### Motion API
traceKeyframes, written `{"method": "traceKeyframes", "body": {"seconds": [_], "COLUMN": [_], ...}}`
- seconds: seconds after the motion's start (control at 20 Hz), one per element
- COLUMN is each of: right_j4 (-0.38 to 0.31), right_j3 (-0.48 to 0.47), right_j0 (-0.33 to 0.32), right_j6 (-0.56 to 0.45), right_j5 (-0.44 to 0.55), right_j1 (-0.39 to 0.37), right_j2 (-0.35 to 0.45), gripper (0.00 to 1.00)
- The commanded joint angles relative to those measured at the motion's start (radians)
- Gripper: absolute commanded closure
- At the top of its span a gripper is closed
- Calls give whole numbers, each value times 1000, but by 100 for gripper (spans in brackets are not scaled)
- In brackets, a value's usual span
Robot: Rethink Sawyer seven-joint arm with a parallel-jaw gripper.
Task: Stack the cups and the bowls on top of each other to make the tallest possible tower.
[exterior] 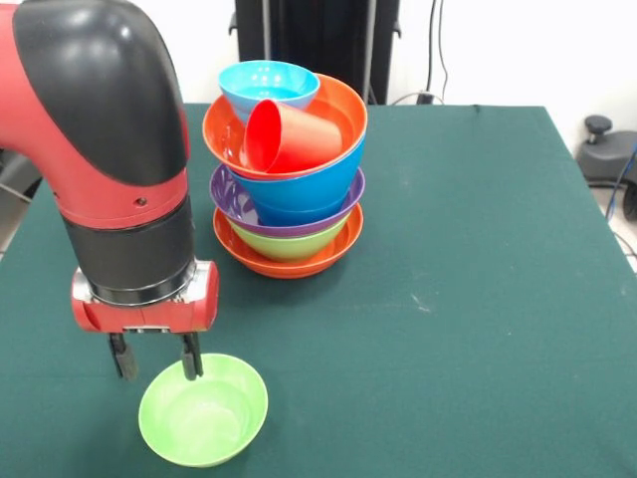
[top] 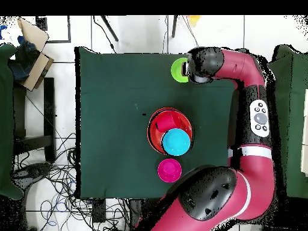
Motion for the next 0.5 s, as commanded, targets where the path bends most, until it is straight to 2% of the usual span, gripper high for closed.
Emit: {"method": "traceKeyframes", "body": {"seconds": [0.05,0.25,0.5], "right_j4": [-24,-29,-31], "right_j3": [16,-33,-52], "right_j0": [13,0,-8], "right_j6": [-133,-182,-197], "right_j5": [4,10,-10], "right_j1": [63,99,126], "right_j2": [-23,-5,3], "gripper": [0,0,0]}}
